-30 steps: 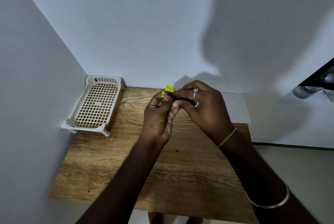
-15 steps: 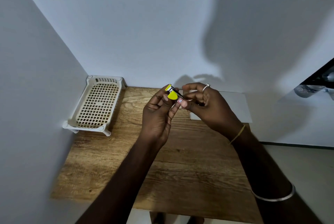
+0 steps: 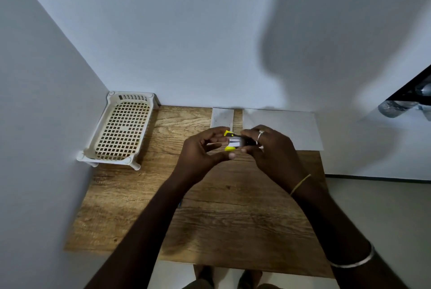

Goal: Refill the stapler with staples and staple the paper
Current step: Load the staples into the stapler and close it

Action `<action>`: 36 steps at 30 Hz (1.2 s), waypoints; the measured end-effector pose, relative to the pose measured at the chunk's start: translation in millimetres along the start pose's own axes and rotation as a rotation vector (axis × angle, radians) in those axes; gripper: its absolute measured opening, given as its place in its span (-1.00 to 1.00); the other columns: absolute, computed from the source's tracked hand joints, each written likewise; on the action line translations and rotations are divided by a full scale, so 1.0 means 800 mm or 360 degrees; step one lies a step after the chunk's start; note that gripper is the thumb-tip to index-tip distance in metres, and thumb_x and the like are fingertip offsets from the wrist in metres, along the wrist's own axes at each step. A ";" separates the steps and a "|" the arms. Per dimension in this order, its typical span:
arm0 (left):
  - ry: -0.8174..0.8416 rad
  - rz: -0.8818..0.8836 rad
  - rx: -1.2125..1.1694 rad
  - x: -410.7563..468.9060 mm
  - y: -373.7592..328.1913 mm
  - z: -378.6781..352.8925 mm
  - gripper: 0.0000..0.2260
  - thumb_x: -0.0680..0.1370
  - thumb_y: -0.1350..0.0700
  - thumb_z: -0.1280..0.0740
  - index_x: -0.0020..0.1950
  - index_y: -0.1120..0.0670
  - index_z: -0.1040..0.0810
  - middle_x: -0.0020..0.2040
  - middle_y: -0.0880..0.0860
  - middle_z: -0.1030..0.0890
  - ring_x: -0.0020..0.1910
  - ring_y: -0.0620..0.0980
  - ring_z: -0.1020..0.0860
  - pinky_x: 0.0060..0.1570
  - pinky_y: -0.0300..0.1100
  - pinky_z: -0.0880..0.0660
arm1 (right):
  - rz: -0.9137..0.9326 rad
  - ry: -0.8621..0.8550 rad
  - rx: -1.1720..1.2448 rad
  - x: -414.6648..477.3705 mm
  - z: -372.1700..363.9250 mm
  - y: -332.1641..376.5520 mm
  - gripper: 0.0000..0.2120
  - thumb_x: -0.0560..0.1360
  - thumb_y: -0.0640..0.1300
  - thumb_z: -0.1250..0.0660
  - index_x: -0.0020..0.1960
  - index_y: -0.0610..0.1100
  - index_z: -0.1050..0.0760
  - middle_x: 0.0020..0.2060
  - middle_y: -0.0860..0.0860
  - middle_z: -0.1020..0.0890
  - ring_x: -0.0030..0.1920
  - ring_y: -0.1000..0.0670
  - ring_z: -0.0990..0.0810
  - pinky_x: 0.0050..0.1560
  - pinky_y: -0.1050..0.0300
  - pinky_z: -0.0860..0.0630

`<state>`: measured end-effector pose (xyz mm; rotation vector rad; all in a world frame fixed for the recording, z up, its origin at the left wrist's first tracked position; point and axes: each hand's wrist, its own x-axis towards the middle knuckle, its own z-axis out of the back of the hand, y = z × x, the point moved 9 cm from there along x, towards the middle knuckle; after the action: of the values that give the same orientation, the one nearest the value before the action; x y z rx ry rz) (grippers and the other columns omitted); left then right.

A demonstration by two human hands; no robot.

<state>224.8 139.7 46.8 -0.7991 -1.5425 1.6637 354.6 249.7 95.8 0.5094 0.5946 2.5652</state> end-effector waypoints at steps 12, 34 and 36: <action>0.0178 0.0002 0.1254 -0.030 0.109 -0.041 -0.46 0.25 -0.19 -0.63 0.19 -0.08 -0.66 0.03 -0.07 -0.61 0.05 -0.03 -0.53 -0.01 -0.08 -0.47 | -0.0276 0.0462 -0.0109 -0.071 -0.128 -0.073 -0.68 0.47 -0.08 -0.47 0.22 0.02 -0.62 0.06 0.04 -0.65 0.08 -0.04 -0.57 0.01 0.04 -0.55; 0.0308 0.0218 0.1543 -0.057 0.172 -0.060 -0.49 0.35 -0.25 -0.52 0.27 -0.17 -0.60 0.09 -0.08 -0.51 0.10 -0.01 -0.45 0.03 -0.05 -0.40 | -0.0321 0.0550 -0.0078 -0.105 -0.179 -0.101 -0.78 0.39 -0.08 -0.51 0.03 0.00 -0.65 -0.06 0.04 -0.63 -0.03 -0.04 -0.57 -0.08 0.04 -0.52; 0.0297 0.0192 0.1550 -0.056 0.170 -0.058 -0.55 0.36 -0.25 -0.51 0.21 -0.16 -0.64 0.07 -0.10 -0.52 0.09 -0.02 -0.45 0.00 -0.06 -0.38 | -0.0312 0.0543 -0.0089 -0.106 -0.179 -0.101 -0.81 0.37 -0.10 -0.51 -0.02 0.00 -0.64 -0.09 0.04 -0.63 -0.05 -0.05 -0.58 -0.08 0.04 -0.51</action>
<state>275.5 124.6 -94.3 -0.4798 -0.4242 2.0498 389.1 226.8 -84.4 -0.0103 0.6490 2.4856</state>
